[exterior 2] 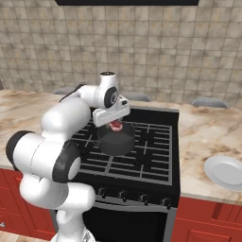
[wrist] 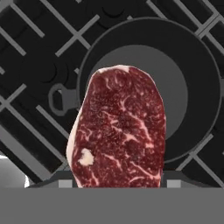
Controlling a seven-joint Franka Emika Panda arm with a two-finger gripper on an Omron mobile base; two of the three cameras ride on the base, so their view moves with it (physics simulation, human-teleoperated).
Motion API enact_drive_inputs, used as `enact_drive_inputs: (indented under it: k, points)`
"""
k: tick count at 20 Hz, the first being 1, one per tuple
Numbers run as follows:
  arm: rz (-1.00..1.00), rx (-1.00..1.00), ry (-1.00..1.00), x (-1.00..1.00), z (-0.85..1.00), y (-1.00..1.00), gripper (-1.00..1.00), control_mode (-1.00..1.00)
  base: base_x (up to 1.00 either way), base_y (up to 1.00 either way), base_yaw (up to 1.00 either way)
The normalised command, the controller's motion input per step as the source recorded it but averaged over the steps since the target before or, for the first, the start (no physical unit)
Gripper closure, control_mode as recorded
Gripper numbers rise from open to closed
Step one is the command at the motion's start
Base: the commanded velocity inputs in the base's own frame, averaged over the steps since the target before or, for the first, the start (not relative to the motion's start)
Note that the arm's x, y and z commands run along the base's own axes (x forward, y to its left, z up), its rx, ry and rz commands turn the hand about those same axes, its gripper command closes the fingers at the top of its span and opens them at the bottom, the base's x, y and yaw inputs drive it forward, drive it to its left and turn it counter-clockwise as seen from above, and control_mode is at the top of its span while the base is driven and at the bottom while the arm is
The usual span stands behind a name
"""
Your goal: Retrieve the frozen meat and place it in the pot on a burner. Then turn the burner on.
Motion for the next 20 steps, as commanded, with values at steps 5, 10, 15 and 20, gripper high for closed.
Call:
enact_drive_inputs:
  k: [5,10,15,20]
  points:
    - [0.00,0.00,-0.03,0.34,-0.17,0.02,1.00,-1.00,0.00,0.00,0.00]
    - [0.00,0.00,0.01,0.10,-0.09,0.00,1.00,-1.00,0.00,0.00,0.00]
    - [0.00,0.00,0.00,0.00,-0.21,0.00,1.00,-1.00,0.00,0.00,0.00]
    - [0.00,0.00,0.00,0.00,-0.32,0.00,1.00,-1.00,0.00,0.00,0.00]
